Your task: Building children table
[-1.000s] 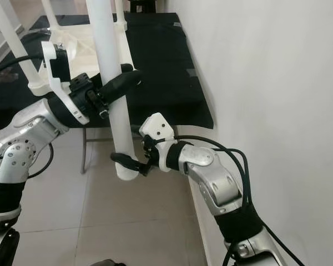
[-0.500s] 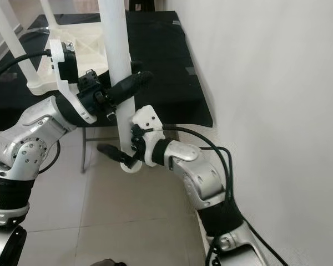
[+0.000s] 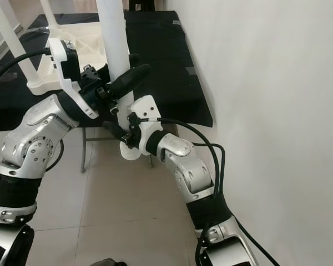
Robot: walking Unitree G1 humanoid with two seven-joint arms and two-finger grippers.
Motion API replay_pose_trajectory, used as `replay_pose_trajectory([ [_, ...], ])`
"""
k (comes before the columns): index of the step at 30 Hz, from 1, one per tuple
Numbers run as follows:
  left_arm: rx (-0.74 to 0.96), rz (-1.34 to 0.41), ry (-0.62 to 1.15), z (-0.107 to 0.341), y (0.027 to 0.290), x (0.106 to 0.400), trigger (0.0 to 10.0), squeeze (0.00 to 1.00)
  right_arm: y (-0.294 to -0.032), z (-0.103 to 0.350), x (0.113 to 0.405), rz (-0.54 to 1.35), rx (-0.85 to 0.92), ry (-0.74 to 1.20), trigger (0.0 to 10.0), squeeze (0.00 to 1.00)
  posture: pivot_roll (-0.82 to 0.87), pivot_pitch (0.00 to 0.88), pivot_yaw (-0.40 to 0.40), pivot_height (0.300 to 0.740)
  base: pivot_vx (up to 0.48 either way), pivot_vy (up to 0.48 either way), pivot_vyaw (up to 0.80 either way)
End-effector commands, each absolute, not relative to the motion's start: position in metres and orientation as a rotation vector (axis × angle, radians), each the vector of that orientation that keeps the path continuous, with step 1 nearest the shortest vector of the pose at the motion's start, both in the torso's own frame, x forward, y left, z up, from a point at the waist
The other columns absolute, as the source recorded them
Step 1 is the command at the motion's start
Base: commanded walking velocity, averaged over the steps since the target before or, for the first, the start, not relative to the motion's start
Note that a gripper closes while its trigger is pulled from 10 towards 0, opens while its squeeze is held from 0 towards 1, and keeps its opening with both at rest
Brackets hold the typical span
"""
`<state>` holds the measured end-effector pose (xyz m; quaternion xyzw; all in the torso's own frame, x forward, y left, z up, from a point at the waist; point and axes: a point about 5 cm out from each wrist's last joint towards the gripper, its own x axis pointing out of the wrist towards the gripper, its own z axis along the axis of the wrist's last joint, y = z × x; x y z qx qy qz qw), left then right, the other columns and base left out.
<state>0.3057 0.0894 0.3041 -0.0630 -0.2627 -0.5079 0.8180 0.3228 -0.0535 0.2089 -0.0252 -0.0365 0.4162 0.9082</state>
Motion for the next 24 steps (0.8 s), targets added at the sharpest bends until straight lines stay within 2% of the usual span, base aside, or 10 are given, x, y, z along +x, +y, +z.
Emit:
replay_pose_trajectory([
  [1, -0.169, -1.194, -0.577, 0.306, 0.07, 0.296, 0.0, 0.0, -0.058, 0.212, 0.331, 0.783, -0.048, -0.078, 0.0, 0.0, 0.02, 0.091, 0.006, 0.74, 0.0, 0.0, 0.0],
  [8, -0.204, -1.163, -0.584, 0.309, 0.073, 0.299, 0.0, 0.0, -0.059, 0.212, 0.333, 0.76, -0.037, -0.092, 0.0, 0.0, 0.02, 0.09, 0.006, 0.74, 0.0, 0.0, 0.0],
  [9, -0.239, -1.139, -0.573, 0.31, 0.076, 0.301, 10.0, 0.96, -0.06, 0.212, 0.333, 0.752, -0.033, -0.096, 0.0, 0.0, 0.02, 0.094, 0.008, 0.74, 0.0, 0.0, 0.0],
  [11, -0.326, -1.093, -0.571, 0.314, 0.088, 0.304, 10.0, 1.0, -0.063, 0.213, 0.334, 0.734, -0.026, -0.104, 0.0, 0.0, 0.02, 0.094, 0.009, 0.74, 0.0, 0.0, 0.0],
  [16, -0.312, -0.987, -0.581, 0.316, 0.108, 0.308, 10.0, 1.0, -0.071, 0.215, 0.336, 0.7, -0.018, -0.118, 0.0, 0.0, 0.03, 0.095, 0.006, 0.74, 0.0, 0.0, 0.0],
  [19, -0.256, -0.859, -0.579, 0.313, 0.138, 0.308, 10.0, 1.0, -0.087, 0.216, 0.341, 0.627, -0.007, -0.133, 0.0, 0.0, 0.03, 0.096, 0.006, 0.74, 0.0, 0.0, 0.0],
  [20, -0.256, -0.859, -0.579, 0.313, 0.138, 0.308, 10.0, 1.0, -0.087, 0.216, 0.341, 0.627, -0.007, -0.133, 0.0, 0.0, 0.03, 0.096, 0.006, 0.74, 0.0, 0.0, 0.0],
  [21, -0.228, -0.763, -0.575, 0.312, 0.158, 0.306, 10.0, 1.0, -0.097, 0.216, 0.343, 0.577, -0.006, -0.144, 0.0, 0.0, 0.04, 0.095, 0.006, 0.74, 0.0, 0.0, 0.0],
  [22, -0.228, -0.763, -0.575, 0.312, 0.158, 0.306, 10.0, 1.0, -0.097, 0.216, 0.343, 0.577, -0.006, -0.144, 0.0, 0.0, 0.04, 0.095, 0.006, 0.74, 0.0, 0.0, 0.0],
  [24, -0.215, -0.622, -0.564, 0.307, 0.183, 0.304, 10.0, 1.0, -0.112, 0.216, 0.348, 0.479, -0.002, -0.157, 0.0, 0.0, 0.05, 0.096, 0.002, 0.74, 0.0, 0.0, 0.0],
])
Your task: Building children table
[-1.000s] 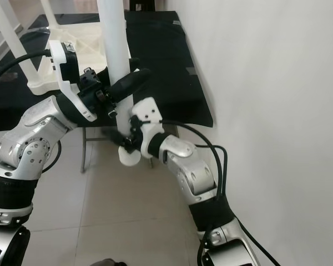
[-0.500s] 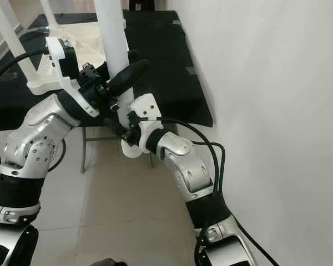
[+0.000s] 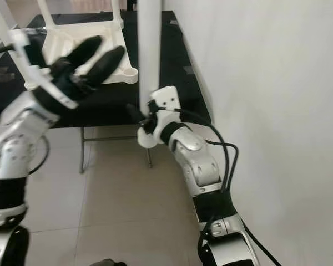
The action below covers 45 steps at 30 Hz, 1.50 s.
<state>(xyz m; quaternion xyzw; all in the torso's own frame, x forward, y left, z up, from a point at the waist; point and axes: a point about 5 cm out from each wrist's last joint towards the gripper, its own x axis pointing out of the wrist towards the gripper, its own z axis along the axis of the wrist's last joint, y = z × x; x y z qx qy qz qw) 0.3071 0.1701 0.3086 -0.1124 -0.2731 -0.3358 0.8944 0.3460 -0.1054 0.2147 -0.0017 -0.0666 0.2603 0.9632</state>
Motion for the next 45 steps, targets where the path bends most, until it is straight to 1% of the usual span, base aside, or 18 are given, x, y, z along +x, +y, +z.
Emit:
replay_pose_trajectory([
  [1, -0.215, -0.622, -0.564, 0.307, 0.183, 0.304, 10.0, 1.0, -0.112, 0.216, 0.348, 0.479, -0.002, -0.157, 0.0, 0.0, 0.05, 0.096, 0.002, 0.74, 0.0, 0.0, 0.0],
  [3, -0.21, -0.554, -0.552, 0.303, 0.195, 0.301, 10.0, 1.0, -0.119, 0.216, 0.349, 0.439, 0.006, -0.165, 0.0, 0.0, 0.05, 0.096, 0.001, 0.74, 0.0, 0.0, 0.0],
  [6, -0.232, -0.351, -0.51, 0.288, 0.213, 0.302, 10.0, 1.0, -0.128, 0.22, 0.347, 0.411, 0.035, -0.207, 0.0, 0.0, 0.06, 0.094, -0.002, 0.74, 0.0, 0.0, 0.0],
  [7, -0.223, -0.263, -0.459, 0.275, 0.217, 0.304, 10.0, 0.0, -0.128, 0.222, 0.345, 0.414, 0.042, -0.223, 10.0, 0.0, 0.06, 0.093, -0.001, 0.74, 0.0, 0.0, 0.0],
  [8, -0.213, -0.212, -0.425, 0.267, 0.218, 0.306, 10.0, 0.0, -0.128, 0.223, 0.343, 0.418, 0.046, -0.232, 10.0, 0.0, 0.06, 0.093, -0.001, 0.74, 0.0, 0.0, 0.0],
  [12, -0.187, -0.17, -0.343, 0.245, 0.211, 0.305, 10.0, 0.0, -0.127, 0.224, 0.338, 0.425, 0.05, -0.255, 10.0, 0.0, 0.05, 0.091, 0.001, 0.74, 0.0, 0.0, 0.0],
  [13, -0.163, -0.226, -0.229, 0.216, 0.187, 0.299, 10.0, 0.0, -0.116, 0.225, 0.325, 0.518, 0.069, -0.289, 10.0, 0.0, 0.05, 0.09, 0.005, 0.74, 0.0, 0.0, 0.0],
  [14, -0.163, -0.226, -0.229, 0.216, 0.187, 0.299, 10.0, 0.0, -0.116, 0.225, 0.325, 0.518, 0.069, -0.289, 10.0, 0.0, 0.05, 0.09, 0.005, 0.74, 0.0, 0.0, 0.0],
  [16, -0.158, -0.276, -0.165, 0.199, 0.169, 0.294, 10.0, 0.0, -0.109, 0.223, 0.317, 0.572, 0.068, -0.295, 10.0, 0.0, 0.05, 0.087, 0.008, 0.74, 0.0, 0.0, 0.0],
  [17, -0.158, -0.276, -0.165, 0.199, 0.169, 0.294, 10.0, 0.0, -0.109, 0.223, 0.317, 0.572, 0.068, -0.295, 10.0, 0.0, 0.05, 0.087, 0.008, 0.74, 0.0, 0.0, 0.0],
  [18, -0.173, -0.318, -0.152, 0.191, 0.154, 0.288, 10.0, 0.0, -0.104, 0.219, 0.315, 0.582, 0.063, -0.275, 10.0, 0.0, 0.05, 0.083, 0.01, 0.74, 0.0, 0.0, 0.0],
  [19, -0.175, -0.332, -0.146, 0.189, 0.149, 0.287, 10.0, 0.0, -0.103, 0.217, 0.314, 0.584, 0.064, -0.268, 10.0, 0.0, 0.05, 0.083, 0.01, 0.74, 0.0, 0.0, 0.0],
  [23, -0.17, -0.355, -0.126, 0.183, 0.14, 0.285, 10.0, 0.0, -0.1, 0.215, 0.313, 0.614, 0.067, -0.253, 10.0, 0.0, 0.04, 0.076, 0.012, 0.74, 0.136, 0.0, 0.0],
  [26, -0.168, -0.36, -0.118, 0.179, 0.136, 0.283, 10.0, 0.0, -0.098, 0.213, 0.311, 0.641, 0.033, -0.251, 10.0, 0.0, 0.05, 0.072, 0.012, 0.74, 0.319, 0.0, 0.8],
  [31, -0.156, -0.35, -0.103, 0.173, 0.136, 0.281, 10.0, 0.0, -0.103, 0.213, 0.314, 0.597, 0.064, -0.245, 10.0, 0.0, 0.04, 0.063, 0.012, 0.74, 0.322, 0.0, 0.16],
  [34, -0.155, -0.347, -0.101, 0.172, 0.135, 0.281, 10.0, 0.0, -0.102, 0.211, 0.314, 0.615, -0.003, -0.249, 10.0, 0.0, 0.05, 0.054, 0.011, 0.74, 0.322, 0.0, 0.8],
  [36, -0.15, -0.354, -0.104, 0.173, 0.133, 0.281, 10.0, 0.0, -0.104, 0.212, 0.315, 0.594, 0.045, -0.247, 10.0, 0.0, 0.05, 0.047, 0.014, 0.74, 0.322, 0.0, 0.4],
  [45, -0.143, -0.374, -0.099, 0.17, 0.127, 0.28, 10.0, 0.0, -0.1, 0.213, 0.311, 0.635, 0.052, -0.253, 10.0, 0.0, 0.05, 0.054, 0.022, 0.74, 0.323, 0.0, 0.36],
])
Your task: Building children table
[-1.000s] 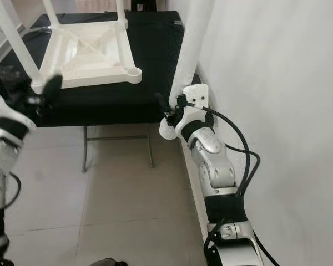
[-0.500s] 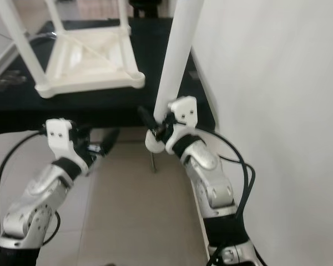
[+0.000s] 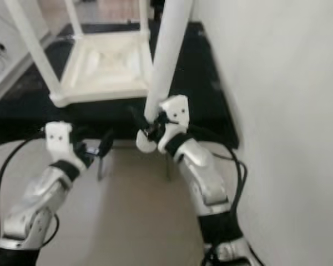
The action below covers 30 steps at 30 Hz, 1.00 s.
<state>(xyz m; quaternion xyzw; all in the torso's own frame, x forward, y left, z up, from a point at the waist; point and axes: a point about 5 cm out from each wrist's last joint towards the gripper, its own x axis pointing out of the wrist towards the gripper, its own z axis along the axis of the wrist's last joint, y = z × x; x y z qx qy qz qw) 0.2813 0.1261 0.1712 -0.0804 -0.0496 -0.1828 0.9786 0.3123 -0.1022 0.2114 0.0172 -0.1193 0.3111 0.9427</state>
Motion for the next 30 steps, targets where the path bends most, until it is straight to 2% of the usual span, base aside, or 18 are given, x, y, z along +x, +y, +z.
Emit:
replay_pose_trajectory([
  [1, -0.143, -0.374, -0.099, 0.17, 0.127, 0.28, 10.0, 0.0, -0.1, 0.213, 0.311, 0.635, 0.052, -0.253, 10.0, 0.0, 0.05, 0.054, 0.022, 0.74, 0.326, 0.0, 0.0],
  [10, -0.14, -0.381, -0.098, 0.17, 0.125, 0.28, 10.0, 0.0, -0.097, 0.218, 0.306, 0.696, 0.08, -0.296, 10.0, 0.0, 0.05, 0.056, 0.028, 0.74, 0.321, 0.0, 0.27],
  [14, -0.142, -0.38, -0.099, 0.171, 0.125, 0.28, 10.0, 0.0, -0.096, 0.22, 0.307, 0.725, 0.047, -0.29, 10.0, 0.0, 0.05, 0.061, 0.025, 0.74, 0.313, 0.0, 0.8],
  [30, -0.143, -0.388, -0.098, 0.17, 0.121, 0.281, 10.0, 0.0, -0.112, 0.227, 0.329, 0.511, 0.048, -0.267, 10.0, 0.0, 0.06, 0.073, 0.02, 0.74, 0.302, 0.0, 0.05],
])
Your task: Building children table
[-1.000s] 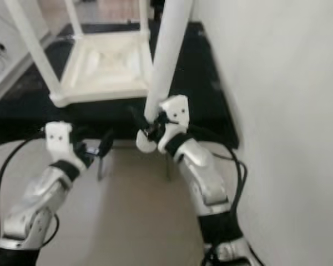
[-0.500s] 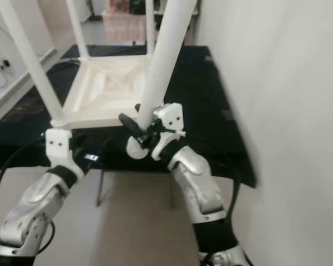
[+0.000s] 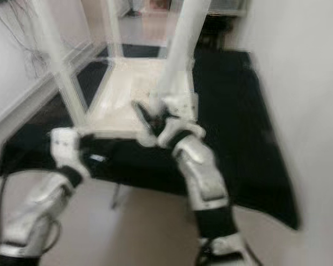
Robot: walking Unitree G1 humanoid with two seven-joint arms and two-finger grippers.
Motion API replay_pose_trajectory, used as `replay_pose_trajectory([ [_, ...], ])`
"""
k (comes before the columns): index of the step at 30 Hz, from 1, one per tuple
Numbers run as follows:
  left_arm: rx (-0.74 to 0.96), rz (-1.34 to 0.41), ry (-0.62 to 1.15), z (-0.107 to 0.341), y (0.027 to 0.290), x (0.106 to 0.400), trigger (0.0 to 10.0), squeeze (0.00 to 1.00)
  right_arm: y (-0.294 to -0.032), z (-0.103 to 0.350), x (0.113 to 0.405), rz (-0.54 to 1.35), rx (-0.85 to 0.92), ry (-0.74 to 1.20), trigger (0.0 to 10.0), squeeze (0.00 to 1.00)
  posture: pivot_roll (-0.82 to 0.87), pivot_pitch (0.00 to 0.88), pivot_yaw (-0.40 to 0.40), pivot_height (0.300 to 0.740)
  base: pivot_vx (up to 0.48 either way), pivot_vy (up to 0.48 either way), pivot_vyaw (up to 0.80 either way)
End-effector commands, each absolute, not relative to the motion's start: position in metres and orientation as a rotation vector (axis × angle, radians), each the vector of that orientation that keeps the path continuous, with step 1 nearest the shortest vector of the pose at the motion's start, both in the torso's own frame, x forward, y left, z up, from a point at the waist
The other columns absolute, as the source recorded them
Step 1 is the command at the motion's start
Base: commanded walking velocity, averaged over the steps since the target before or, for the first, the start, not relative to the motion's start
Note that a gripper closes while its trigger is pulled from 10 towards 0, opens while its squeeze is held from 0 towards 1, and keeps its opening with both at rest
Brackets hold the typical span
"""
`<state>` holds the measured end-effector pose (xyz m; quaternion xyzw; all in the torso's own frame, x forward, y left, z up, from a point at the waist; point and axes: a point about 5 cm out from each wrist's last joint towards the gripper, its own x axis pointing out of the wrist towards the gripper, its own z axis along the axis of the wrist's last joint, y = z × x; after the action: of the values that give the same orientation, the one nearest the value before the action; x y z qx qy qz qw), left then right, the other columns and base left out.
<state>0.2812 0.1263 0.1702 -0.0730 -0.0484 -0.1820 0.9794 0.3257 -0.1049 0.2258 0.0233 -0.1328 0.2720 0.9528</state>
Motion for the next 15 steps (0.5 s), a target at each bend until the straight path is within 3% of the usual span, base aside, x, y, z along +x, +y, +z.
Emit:
replay_pose_trajectory([
  [1, -0.143, -0.39, -0.098, 0.171, 0.121, 0.281, 10.0, 0.0, -0.116, 0.228, 0.332, 0.488, 0.052, -0.265, 10.0, 0.0, 0.06, 0.076, 0.018, 0.74, 0.304, 0.0, 0.0],
  [12, -0.145, -0.383, -0.094, 0.17, 0.12, 0.282, 10.0, 0.0, -0.127, 0.229, 0.341, 0.391, 0.068, -0.225, 10.0, 0.0, 0.06, 0.08, 0.017, 0.74, 0.301, 0.0, 0.0],
  [15, -0.141, -0.336, -0.078, 0.168, 0.122, 0.286, 10.0, 0.0, -0.13, 0.229, 0.346, 0.308, 0.058, -0.198, 10.0, 0.0, 0.06, 0.085, 0.017, 0.74, 0.0, 0.0, 0.0],
])
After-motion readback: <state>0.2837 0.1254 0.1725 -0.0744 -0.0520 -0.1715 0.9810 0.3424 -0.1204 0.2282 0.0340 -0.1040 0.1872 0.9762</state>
